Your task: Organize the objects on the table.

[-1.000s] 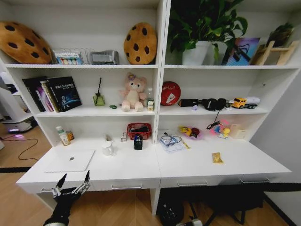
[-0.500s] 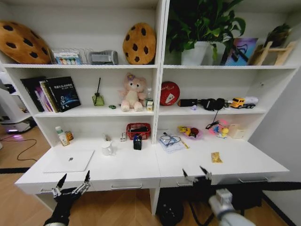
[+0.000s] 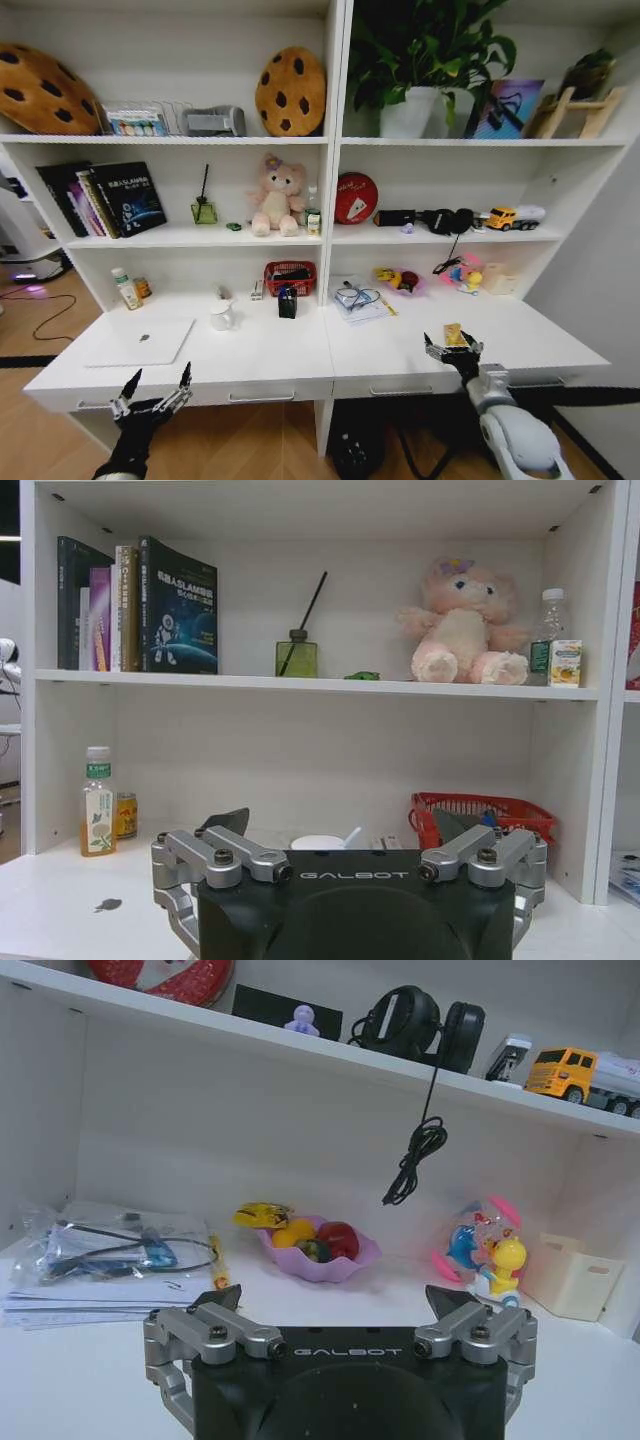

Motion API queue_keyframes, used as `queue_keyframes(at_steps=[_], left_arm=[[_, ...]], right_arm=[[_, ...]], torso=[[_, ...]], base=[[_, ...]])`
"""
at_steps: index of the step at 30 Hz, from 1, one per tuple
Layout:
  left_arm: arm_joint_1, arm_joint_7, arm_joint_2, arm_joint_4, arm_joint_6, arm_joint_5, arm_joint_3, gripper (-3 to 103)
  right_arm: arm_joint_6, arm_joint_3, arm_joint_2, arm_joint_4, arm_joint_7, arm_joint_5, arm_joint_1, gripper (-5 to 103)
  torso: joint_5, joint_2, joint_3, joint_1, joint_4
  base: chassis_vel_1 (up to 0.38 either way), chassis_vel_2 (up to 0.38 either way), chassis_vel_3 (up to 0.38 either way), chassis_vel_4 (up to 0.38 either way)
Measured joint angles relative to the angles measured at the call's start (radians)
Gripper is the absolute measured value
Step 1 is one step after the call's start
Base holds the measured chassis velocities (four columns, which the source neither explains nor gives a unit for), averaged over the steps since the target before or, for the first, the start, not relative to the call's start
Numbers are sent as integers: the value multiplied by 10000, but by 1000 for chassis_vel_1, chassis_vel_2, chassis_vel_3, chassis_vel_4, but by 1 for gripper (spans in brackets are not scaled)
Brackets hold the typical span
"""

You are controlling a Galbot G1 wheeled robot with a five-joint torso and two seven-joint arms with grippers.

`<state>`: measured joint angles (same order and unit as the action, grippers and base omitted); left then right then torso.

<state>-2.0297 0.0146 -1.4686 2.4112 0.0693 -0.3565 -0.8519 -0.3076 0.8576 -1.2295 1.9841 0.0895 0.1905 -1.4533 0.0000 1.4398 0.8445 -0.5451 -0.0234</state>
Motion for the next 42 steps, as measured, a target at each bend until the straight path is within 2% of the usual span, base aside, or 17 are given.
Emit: queue_keyframes(at_steps=[8,9,10,11,15,17,18,20,21,23,28,32,34,36,40,41,42], left_arm=[[1,5,0,1,0,0,1,100],[1,5,0,0,0,0,1,100],[0,7,0,0,0,-1,2,100],[0,7,-2,1,0,0,2,100],[0,16,-2,1,0,-1,3,100],[0,14,-2,1,-1,0,3,100],[0,19,1,1,0,0,3,100],[1,17,1,1,0,0,1,100],[1,17,1,1,0,0,1,100],[0,11,2,0,0,0,-2,100],[0,0,1,0,-1,0,-3,100],[0,0,0,1,-1,0,-1,100],[0,4,0,1,-1,0,0,100],[0,3,0,1,-1,0,0,100],[0,3,0,1,-1,0,0,100],[0,3,0,1,-1,0,0,100],[0,3,0,0,-1,0,0,100]], right_arm=[[30,-250,-57,-116,-7,123,188,100],[113,-329,-48,-325,-45,180,302,100],[139,-396,-19,-571,-92,197,436,100],[140,-482,55,-881,-123,249,638,100],[77,-654,424,-1671,-97,494,1271,100],[68,-710,645,-2024,66,613,1541,100],[99,-789,937,-2525,422,775,1926,100],[140,-915,1237,-3134,1101,1017,2392,100],[140,-915,1237,-3134,1101,1017,2392,100],[54,-1029,1379,-3509,1620,1265,2746,100],[-409,-1137,1233,-3701,2272,1678,2872,100],[-634,-1204,1052,-3782,2318,1757,2871,103],[-790,-1313,936,-3930,2319,1765,2952,97],[-797,-1360,917,-4015,2328,1751,3014,97],[-796,-1569,841,-4340,2500,1518,3394,78],[-796,-1569,841,-4340,2500,1518,3394,78],[-799,-1628,812,-4394,2504,1499,3477,72]], torso=[[4,1,0,1,-3],[-7,2,-1,1,-2],[-1,2,-1,1,-4],[9,1,0,3,4],[5,1,-1,4,-1],[1,2,-2,4,-6],[0,0,0,1,-9],[0,-1,1,-1,-2],[0,-1,1,-1,-2],[-5,0,1,-1,6],[-2,0,0,0,-3],[2,0,0,0,-5],[1,0,-1,2,-3],[1,0,0,2,-2],[-1,0,0,1,0],[-1,0,0,1,0],[-1,0,0,1,0]], base=[[-248,-248,227,253],[-297,-259,280,278],[-258,-259,280,274],[-173,-255,235,274],[-96,-198,162,176],[-11,-107,21,-18],[-29,-12,21,-60],[-9,38,-26,-72],[11,38,-26,-85],[65,120,-13,-62],[22,44,-9,-13],[0,0,0,0],[-3,-29,-6,13],[0,0,0,0],[0,0,0,0],[0,0,0,0],[0,0,0,0]])
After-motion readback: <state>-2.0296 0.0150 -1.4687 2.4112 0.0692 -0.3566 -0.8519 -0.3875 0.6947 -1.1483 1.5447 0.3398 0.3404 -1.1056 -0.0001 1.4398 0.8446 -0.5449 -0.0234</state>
